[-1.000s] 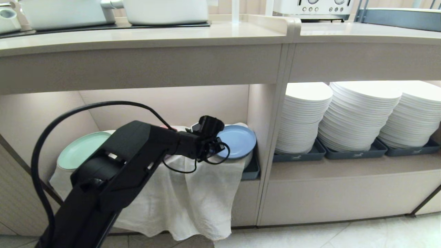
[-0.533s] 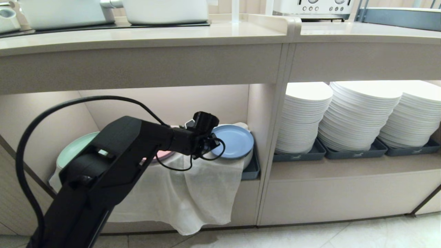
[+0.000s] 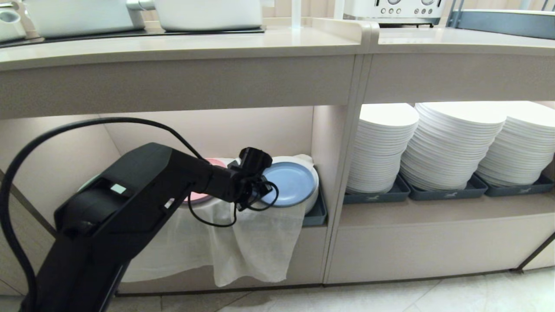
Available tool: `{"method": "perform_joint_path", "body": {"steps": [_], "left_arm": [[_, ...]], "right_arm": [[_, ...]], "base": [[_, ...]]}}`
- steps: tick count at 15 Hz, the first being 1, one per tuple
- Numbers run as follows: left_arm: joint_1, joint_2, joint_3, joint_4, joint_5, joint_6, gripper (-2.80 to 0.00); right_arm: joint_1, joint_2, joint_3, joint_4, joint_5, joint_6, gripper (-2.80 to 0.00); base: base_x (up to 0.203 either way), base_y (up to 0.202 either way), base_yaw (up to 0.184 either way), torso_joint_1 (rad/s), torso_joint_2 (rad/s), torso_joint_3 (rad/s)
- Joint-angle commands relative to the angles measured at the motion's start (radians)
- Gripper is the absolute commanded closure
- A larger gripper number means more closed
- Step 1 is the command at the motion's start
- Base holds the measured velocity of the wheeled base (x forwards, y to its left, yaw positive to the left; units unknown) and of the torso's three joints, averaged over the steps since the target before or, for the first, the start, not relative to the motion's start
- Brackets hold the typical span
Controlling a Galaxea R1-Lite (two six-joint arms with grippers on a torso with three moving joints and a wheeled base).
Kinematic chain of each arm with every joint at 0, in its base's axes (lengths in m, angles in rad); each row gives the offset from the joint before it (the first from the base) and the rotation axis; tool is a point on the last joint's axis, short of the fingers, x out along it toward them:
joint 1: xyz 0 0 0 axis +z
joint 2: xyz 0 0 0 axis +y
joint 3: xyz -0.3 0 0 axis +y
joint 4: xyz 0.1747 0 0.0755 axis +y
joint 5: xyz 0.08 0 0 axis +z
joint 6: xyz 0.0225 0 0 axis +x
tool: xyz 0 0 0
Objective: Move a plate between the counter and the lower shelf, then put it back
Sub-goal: Pick up the plate in the cupboard
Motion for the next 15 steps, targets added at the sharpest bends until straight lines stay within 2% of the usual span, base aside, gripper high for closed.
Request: {"method": "perform_joint_path", "body": {"steps": [1, 5, 8, 15], "left_arm": [[0.000, -0.032, 0.042, 0.006, 0.001, -0.021, 0.00], [0.000, -0.069, 0.096, 0.004, -0.003, -0.042, 0.00], [-0.001, -0.092, 0.104, 0.007, -0.004, -0.099, 0.00], [-0.009, -0.149, 0.195, 0.003, -0.007, -0.123, 0.00]], "right_arm": [[0.000, 0.000, 0.000, -0.001, -0.001, 0.001, 0.00], [0.000, 0.000, 0.000, -0.001, -0.001, 0.001, 0.00], [0.000, 0.000, 0.000, -0.001, -0.001, 0.001, 0.00], [0.000, 0.000, 0.000, -0.001, -0.001, 0.001, 0.00]], "base": [[0.000, 0.000, 0.000, 0.000, 0.00, 0.000], [0.000, 0.000, 0.000, 0.000, 0.00, 0.000], [0.000, 0.000, 0.000, 0.000, 0.00, 0.000], [0.000, 0.000, 0.000, 0.000, 0.00, 0.000]]}}
